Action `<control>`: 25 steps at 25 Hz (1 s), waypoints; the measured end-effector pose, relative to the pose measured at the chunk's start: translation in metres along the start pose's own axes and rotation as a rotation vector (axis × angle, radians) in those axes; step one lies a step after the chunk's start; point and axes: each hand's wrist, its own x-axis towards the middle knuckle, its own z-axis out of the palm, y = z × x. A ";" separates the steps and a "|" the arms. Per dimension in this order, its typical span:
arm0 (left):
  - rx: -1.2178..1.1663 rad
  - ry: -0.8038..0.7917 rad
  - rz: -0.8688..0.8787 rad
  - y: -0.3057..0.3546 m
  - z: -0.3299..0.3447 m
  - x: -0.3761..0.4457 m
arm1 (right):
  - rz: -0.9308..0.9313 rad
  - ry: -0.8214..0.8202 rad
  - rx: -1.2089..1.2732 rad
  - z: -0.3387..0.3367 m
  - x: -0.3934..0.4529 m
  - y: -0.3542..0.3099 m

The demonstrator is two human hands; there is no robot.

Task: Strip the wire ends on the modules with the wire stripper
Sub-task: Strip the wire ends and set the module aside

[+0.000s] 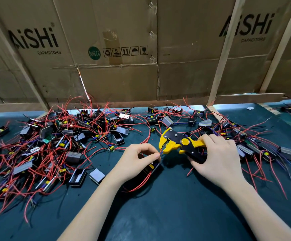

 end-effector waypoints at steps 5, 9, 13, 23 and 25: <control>-0.025 -0.003 -0.018 -0.005 0.001 0.001 | -0.023 0.010 0.002 0.000 -0.001 -0.005; -0.028 -0.013 -0.044 -0.005 0.002 0.001 | -0.032 0.028 -0.017 -0.001 0.000 -0.007; -0.035 -0.007 -0.048 -0.003 0.002 0.001 | -0.041 0.043 -0.006 -0.001 0.000 -0.008; -0.124 -0.005 -0.074 0.002 0.000 -0.001 | -0.009 0.065 0.090 -0.001 -0.002 -0.009; -0.137 -0.005 -0.070 0.003 0.000 0.000 | 0.004 0.040 0.102 -0.001 -0.001 -0.010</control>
